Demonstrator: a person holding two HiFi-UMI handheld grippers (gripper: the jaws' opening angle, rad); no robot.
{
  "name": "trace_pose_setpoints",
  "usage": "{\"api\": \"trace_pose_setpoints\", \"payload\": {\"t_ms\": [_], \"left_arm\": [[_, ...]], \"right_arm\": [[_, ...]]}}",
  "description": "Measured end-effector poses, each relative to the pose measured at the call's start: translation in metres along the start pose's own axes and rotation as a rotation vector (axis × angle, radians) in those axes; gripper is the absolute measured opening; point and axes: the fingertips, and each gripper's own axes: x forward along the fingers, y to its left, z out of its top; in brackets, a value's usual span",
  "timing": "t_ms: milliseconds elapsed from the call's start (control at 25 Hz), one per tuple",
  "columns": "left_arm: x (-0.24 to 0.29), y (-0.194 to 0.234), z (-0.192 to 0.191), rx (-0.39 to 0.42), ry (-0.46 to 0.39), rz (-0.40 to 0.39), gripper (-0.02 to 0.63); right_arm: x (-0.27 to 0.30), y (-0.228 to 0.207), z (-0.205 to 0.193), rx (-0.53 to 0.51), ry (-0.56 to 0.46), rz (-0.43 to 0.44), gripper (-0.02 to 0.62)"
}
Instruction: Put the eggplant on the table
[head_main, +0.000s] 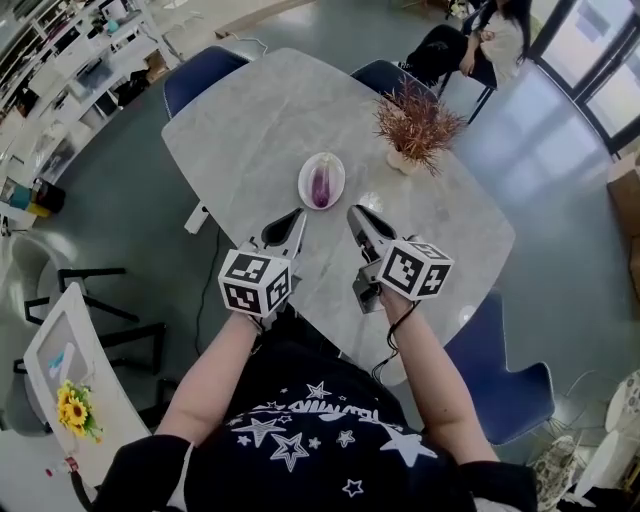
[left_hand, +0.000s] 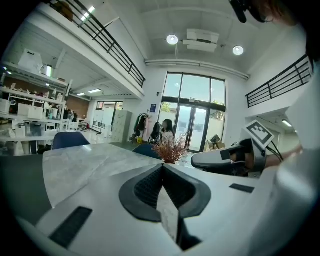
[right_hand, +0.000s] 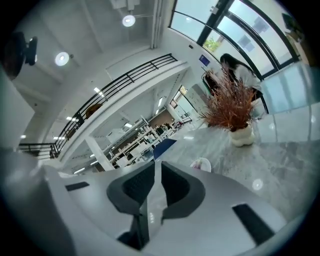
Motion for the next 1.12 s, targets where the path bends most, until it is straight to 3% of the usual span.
{"api": "trace_pose_setpoints", "payload": {"t_ms": [240,640,920,1120], "left_arm": [[-0.019,-0.010,-0.002,-0.007,-0.020,0.013,0.008],[-0.051,-0.009,-0.006,-0.032,-0.040,0.014,0.008],[-0.108,-0.009,-0.008,-0.054,-0.069,0.017,0.008],[-0.152,-0.014,-0.015,-0.054,-0.071,0.026,0.008]], "right_arm": [[-0.013,0.020,-0.017,-0.059,0.026,0.040,0.048],[-0.023,0.049,-0.043,-0.171,0.064,0.014,0.018],[-0.034,0.102,-0.072,-0.233,0.071,0.023,0.005],[-0.054,0.136,-0.095,-0.212,0.061,0.054,0.005]]}}
